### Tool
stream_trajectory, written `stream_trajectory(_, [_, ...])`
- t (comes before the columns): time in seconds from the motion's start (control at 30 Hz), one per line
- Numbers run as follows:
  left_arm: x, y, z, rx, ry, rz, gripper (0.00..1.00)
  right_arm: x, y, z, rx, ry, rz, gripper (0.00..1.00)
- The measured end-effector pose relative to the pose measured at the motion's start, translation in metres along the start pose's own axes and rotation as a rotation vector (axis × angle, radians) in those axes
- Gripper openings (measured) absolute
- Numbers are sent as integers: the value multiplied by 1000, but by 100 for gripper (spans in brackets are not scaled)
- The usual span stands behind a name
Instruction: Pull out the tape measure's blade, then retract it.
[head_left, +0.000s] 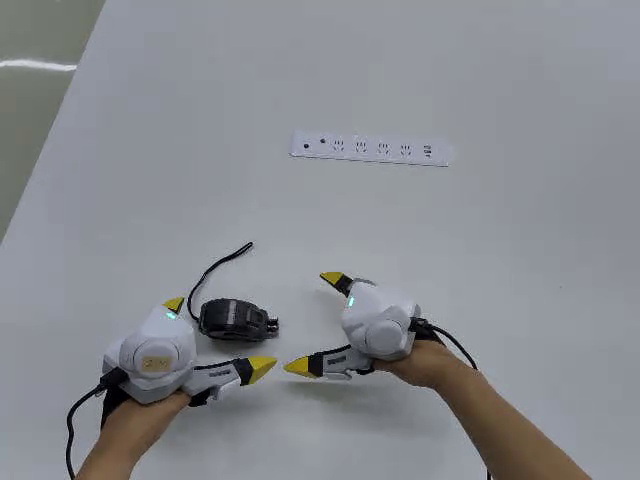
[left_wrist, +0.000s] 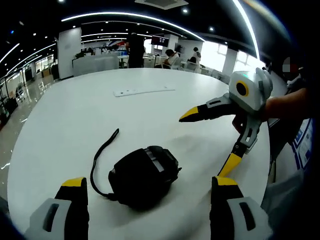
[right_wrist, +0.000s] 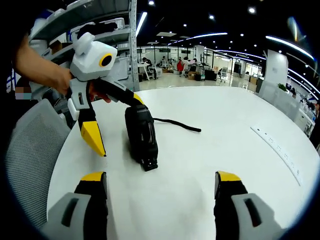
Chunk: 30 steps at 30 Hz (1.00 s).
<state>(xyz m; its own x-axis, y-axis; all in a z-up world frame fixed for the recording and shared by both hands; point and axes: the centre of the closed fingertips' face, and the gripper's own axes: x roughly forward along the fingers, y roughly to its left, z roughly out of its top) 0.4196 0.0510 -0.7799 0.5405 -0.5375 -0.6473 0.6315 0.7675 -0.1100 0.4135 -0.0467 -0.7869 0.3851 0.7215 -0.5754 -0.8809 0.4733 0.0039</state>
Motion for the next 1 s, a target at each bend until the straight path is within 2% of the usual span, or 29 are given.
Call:
stream_trajectory(0.1, [-3, -1, 1, 4, -18, -15, 100, -7, -1, 1, 15, -12, -14, 91])
stream_trajectory(0.33, [-3, -1, 1, 8, -23, -20, 100, -9, -1, 1, 18, -14, -20, 92])
stream_trajectory(0.37, [-11, -7, 3, 40, -43, -47, 100, -26, -3, 3, 56, -55, -61, 93])
stream_trajectory(0.4, [-14, -9, 3, 44, -56, -57, 100, -33, -1, 2, 71, -67, -73, 93])
stream_trajectory(0.63, [-23, -15, 6, 59, -89, -79, 100, -53, 7, -11, 93, -64, -108, 93])
stream_trajectory(1.0, [-38, -15, 2, 78, -116, -90, 100, -86, 11, -22, 150, -102, -186, 93])
